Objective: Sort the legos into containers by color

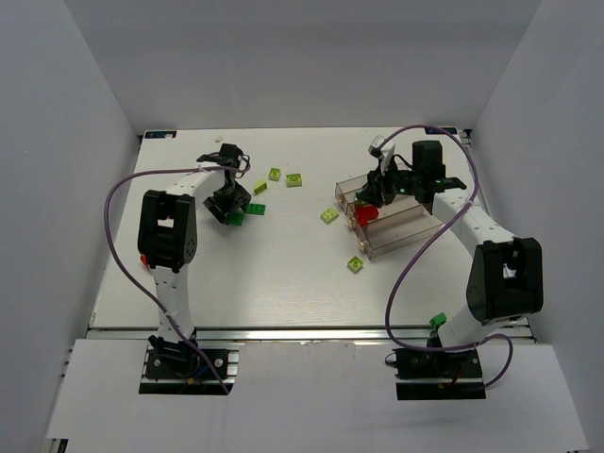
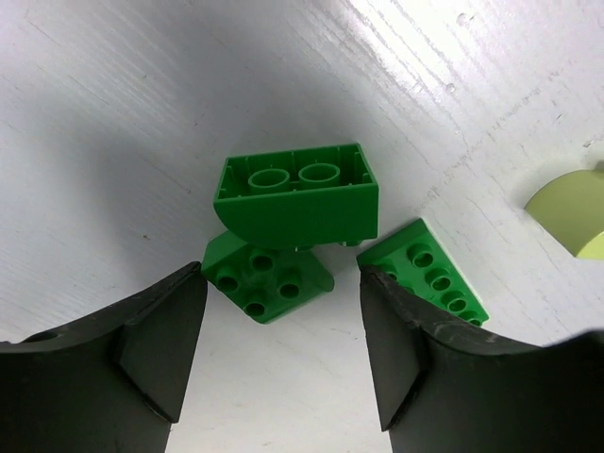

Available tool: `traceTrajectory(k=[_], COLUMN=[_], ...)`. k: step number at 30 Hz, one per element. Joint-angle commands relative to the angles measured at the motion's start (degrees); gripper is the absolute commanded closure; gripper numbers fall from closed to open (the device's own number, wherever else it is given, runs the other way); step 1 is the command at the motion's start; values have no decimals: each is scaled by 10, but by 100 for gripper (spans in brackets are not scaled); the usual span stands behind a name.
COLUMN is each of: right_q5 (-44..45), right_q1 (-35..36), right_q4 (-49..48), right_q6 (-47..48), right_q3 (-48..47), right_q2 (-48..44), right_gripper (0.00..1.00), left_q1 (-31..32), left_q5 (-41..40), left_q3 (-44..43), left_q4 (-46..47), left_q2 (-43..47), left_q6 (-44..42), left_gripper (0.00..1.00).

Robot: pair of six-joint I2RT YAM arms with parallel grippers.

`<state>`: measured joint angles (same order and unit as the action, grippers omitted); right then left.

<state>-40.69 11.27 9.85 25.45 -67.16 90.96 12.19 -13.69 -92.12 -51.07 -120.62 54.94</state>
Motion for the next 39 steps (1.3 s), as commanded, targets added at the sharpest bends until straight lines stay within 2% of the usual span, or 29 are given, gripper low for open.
traceTrajectory(k=[1,4,8,11,14,17,18,20,22,24,26,27,29,30,32,33,35,39], right_q5=[-10,-11,-12,-12,-12,-12,-13,-16,-20,-24,-21,-19,-18,-19,-24,-24,-21,-7], right_q1=[0,0,0,0,0,0,0,0,0,0,-1,0,-1,-5,-9,-11,-18,-22], right_q4=[-16,-16,-16,-16,-16,-11,-11,-4,4,15,24,25,14,6,-21,-30,-46,-76], right_q6=[-5,-5,-5,-5,-5,-2,-1,2,6,20,27,31,30,20,-4,-18,-52,-64], right_q3=[5,6,7,7,9,9,9,9,8,5,5,7,17,22,31,37,45,66], right_q2=[-25,-25,-25,-25,-26,-29,-31,-33,-35,-37,-43,-46,-61,-68,-84,-90,-104,-133], right_gripper=[54,54,53,53,53,53,53,53,48,43,42,42,46,59,89,100,100,100], left_q1=[-8,-12,-14,-13,-14,-12,-13,-9,-4,1,13,19,35,41,65,75,100,139], left_q5=[-21,-23,-18,-12,-1,13,17,30,45,87,135,168,223,267,298,325,342,394], left_q3=[-14,-15,-10,2,19,40,47,68,83,105,121,140,160,173,173,171,139,44], left_q4=[-8,-6,-3,1,10,15,18,22,36,65,93,138,196,253,300,339,359,399], left_q2=[-8,-9,-8,-1,12,35,44,80,107,150,178,205,227,235,239,233,203,119], left_q6=[7,8,3,-3,-11,-39,-48,-64,-96,-131,-149,-163,-172,-175,-176,-176,-175,-187], left_gripper=[25,30,50,58,71,91,91,99,100,100,100,100,100,100,100,100,100,100])
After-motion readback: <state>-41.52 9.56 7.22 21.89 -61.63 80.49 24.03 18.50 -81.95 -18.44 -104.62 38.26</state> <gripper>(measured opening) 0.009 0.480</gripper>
